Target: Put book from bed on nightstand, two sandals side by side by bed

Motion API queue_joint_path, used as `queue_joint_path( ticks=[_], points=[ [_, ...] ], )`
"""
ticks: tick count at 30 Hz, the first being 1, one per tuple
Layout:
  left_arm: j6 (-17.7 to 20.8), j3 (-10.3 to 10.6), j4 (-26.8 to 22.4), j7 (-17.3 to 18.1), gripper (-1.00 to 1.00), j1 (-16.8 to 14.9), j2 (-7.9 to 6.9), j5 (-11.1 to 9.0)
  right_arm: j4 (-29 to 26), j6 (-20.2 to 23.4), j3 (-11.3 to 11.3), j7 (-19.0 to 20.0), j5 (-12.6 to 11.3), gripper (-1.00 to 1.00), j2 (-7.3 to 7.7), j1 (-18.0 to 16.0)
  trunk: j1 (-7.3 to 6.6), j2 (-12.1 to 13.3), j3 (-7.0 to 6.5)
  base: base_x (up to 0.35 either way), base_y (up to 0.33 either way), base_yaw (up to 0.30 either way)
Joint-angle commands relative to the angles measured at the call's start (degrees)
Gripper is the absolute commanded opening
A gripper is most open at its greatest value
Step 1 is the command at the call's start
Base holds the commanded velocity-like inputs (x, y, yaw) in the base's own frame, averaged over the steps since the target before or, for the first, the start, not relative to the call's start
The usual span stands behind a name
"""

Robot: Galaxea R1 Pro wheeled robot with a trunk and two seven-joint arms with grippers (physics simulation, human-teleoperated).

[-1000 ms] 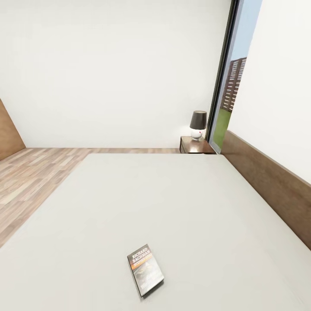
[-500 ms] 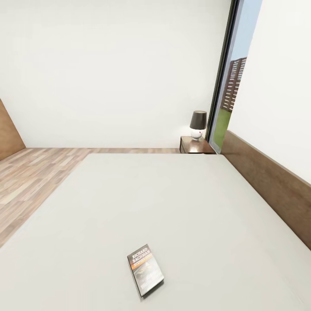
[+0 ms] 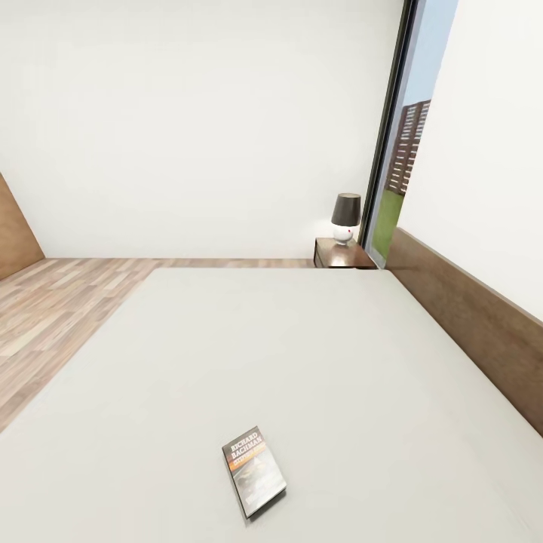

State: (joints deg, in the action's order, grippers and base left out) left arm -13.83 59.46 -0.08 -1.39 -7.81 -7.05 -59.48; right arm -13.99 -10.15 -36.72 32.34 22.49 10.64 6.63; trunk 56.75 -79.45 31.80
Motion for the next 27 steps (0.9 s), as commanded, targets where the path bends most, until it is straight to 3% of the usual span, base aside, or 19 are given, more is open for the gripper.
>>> queue_joint_path(
  ticks=[1,4,8,9,13,14,18,19,23,24,27],
  points=[
    [-0.1,0.5,0.0,-0.2,1.0,0.0,-0.02,-0.3,-0.1,-0.5,-0.6,0.3,0.6,1.0,0.01,0.0,0.0,0.0,0.04,0.0,0.0,0.0],
    [-0.1,0.5,0.0,-0.2,1.0,0.0,-0.07,-0.3,-0.1,-1.6,-1.4,0.3,0.5,1.0,0.13,0.0,0.0,0.0,0.04,0.0,0.0,0.0],
    [-0.2,0.5,0.0,-0.2,1.0,0.0,-0.11,-0.3,-0.2,-5.3,-5.4,1.2,0.1,1.0,0.31,0.1,0.0,0.0,0.04,0.0,0.0,0.0],
    [-0.2,0.5,0.0,-0.2,1.0,0.0,-0.11,-0.3,-0.2,-5.3,-5.4,1.2,0.1,1.0,0.31,0.1,0.0,0.0,0.04,0.0,0.0,0.0],
    [-0.2,0.5,0.0,-0.2,1.0,0.0,-0.14,-0.3,-0.9,-7.6,-9.6,5.6,-0.2,1.0,0.49,0.2,0.0,0.0,0.04,0.0,0.0,0.0],
    [-0.2,0.5,0.0,-0.2,1.0,0.0,-0.14,-0.3,-0.9,-7.6,-9.6,5.6,-0.2,1.0,0.49,0.2,0.0,0.0,0.04,0.0,0.0,0.0],
    [-0.2,0.5,0.0,-0.2,1.0,0.0,-0.15,-0.3,-4.3,-8.6,-14.0,14.1,-0.6,1.0,0.57,0.3,0.0,0.0,0.04,0.0,0.0,0.0],
    [-0.2,0.5,0.0,-0.2,1.0,0.0,-0.15,-0.3,-4.3,-8.6,-14.0,14.1,-0.6,1.0,0.57,0.3,0.0,0.0,0.04,0.0,0.0,0.0],
    [-0.2,0.5,0.0,-0.2,1.0,0.0,-0.16,-0.3,-9.9,-9.0,-20.7,23.9,-1.2,1.0,0.42,1.5,0.0,0.0,0.04,0.0,0.0,0.0],
    [-0.2,0.5,0.0,-0.2,1.0,0.0,-0.16,-0.3,-9.9,-9.0,-20.7,23.9,-1.2,1.0,0.42,1.5,0.0,0.0,0.04,0.0,0.0,0.0],
    [-0.2,0.5,0.0,-0.2,1.0,0.0,-0.16,-0.3,-14.1,-8.8,-26.2,32.1,-1.4,1.0,0.26,3.3,0.0,0.0,0.04,0.0,0.0,0.0]
  ],
)
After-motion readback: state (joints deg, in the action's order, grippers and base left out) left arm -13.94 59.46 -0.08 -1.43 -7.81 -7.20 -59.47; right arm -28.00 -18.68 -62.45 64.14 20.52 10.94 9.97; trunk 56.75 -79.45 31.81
